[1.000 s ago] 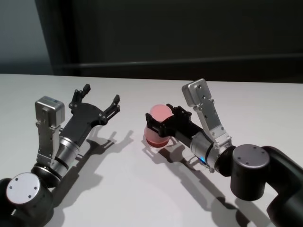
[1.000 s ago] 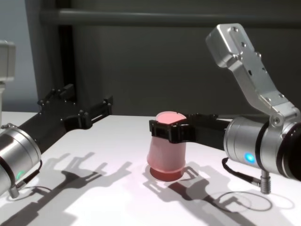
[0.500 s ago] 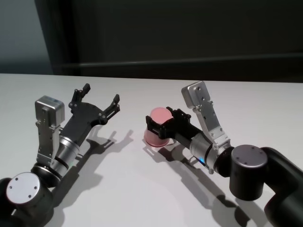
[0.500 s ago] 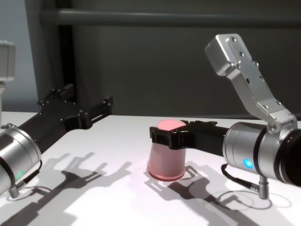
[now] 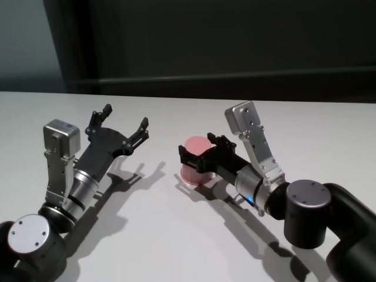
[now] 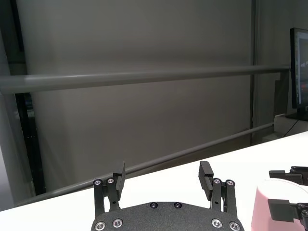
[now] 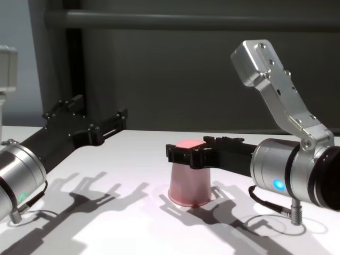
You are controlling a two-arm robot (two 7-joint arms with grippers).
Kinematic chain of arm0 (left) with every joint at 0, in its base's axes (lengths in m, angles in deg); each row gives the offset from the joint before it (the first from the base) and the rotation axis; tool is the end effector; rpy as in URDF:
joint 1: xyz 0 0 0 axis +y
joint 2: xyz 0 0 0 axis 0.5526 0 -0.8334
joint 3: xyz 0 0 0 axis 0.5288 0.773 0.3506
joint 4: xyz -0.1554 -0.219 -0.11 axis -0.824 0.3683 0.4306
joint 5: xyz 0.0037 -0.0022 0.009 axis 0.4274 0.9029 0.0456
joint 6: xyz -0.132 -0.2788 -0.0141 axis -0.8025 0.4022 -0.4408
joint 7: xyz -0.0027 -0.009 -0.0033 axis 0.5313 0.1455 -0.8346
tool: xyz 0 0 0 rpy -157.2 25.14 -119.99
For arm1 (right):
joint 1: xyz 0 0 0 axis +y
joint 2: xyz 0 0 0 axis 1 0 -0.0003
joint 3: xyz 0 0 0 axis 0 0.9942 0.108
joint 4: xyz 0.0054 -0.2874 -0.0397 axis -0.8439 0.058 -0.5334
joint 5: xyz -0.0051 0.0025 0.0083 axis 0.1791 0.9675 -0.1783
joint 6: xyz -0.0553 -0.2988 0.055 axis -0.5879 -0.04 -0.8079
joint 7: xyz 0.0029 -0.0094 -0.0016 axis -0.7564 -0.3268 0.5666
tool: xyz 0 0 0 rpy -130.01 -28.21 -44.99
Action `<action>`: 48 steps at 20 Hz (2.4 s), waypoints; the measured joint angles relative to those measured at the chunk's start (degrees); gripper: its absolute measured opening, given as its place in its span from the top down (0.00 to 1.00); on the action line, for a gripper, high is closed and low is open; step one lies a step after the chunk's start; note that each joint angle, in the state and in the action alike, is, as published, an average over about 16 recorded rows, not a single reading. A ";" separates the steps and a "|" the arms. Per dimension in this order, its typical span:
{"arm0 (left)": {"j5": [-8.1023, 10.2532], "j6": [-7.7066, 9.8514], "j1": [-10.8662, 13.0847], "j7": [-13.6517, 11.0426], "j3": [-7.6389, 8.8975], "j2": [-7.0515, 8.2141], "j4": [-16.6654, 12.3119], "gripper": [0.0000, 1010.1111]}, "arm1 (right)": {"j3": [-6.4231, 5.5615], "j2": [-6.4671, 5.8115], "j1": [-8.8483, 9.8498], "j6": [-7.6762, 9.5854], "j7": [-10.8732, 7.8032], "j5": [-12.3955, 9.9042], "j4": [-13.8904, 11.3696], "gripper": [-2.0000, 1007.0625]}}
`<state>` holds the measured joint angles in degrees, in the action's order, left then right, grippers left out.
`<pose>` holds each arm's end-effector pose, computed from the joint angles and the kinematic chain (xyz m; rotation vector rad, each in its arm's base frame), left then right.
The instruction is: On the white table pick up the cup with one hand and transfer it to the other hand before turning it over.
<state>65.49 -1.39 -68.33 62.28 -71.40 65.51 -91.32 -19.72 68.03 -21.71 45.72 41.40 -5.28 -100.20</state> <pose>0.3738 0.0162 -0.3378 -0.0668 -0.1749 1.1143 0.3817 0.0950 -0.2720 -0.1777 0.1526 -0.9543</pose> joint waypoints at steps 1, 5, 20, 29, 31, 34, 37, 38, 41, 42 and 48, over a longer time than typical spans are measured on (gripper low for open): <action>0.00 0.00 0.00 0.00 0.00 0.00 0.00 0.01 | -0.16 0.07 0.06 0.01 -0.10 0.04 -0.02 0.13; 0.00 0.00 0.00 0.00 0.00 0.00 0.00 0.01 | -1.00 0.24 0.39 -0.03 -0.41 0.15 -0.55 0.07; 0.00 0.00 0.00 0.00 0.00 0.00 0.00 0.01 | -6.39 -1.97 3.93 -3.18 0.37 1.61 -7.30 0.00; 0.00 0.00 0.00 0.00 0.00 0.00 0.00 0.01 | -9.74 -3.46 7.42 -8.19 1.04 3.28 -8.47 0.00; 0.00 0.00 0.00 0.00 0.00 0.00 0.00 0.01 | -10.49 -3.58 8.24 -9.23 1.04 3.39 -8.29 0.00; 0.00 0.00 0.00 0.00 0.00 0.00 0.00 0.01 | -11.59 -3.62 9.41 -10.57 0.95 3.36 -7.88 0.00; 0.00 0.00 0.00 0.00 0.00 0.00 0.00 0.01 | -12.52 -3.49 10.42 -11.53 0.89 3.28 -7.33 0.00; 0.00 0.00 0.00 0.00 0.00 0.00 0.00 0.01 | -12.77 -3.42 10.70 -11.76 0.86 3.26 -7.12 0.00; 0.00 0.00 0.00 0.00 0.00 0.00 0.00 0.01 | -13.39 -3.08 11.40 -12.20 0.78 3.28 -6.44 0.00; 0.00 0.00 0.00 0.00 0.00 0.00 0.00 0.01 | -13.58 -2.95 11.60 -12.30 0.74 3.29 -6.19 0.00; 0.00 0.00 0.00 0.00 0.00 0.00 0.00 0.01 | -14.37 -1.99 12.36 -12.51 0.38 3.52 -5.02 0.00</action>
<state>65.49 -1.39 -68.33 62.28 -71.40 65.51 -91.31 -34.09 66.04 -9.35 33.21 41.78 -1.76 -105.22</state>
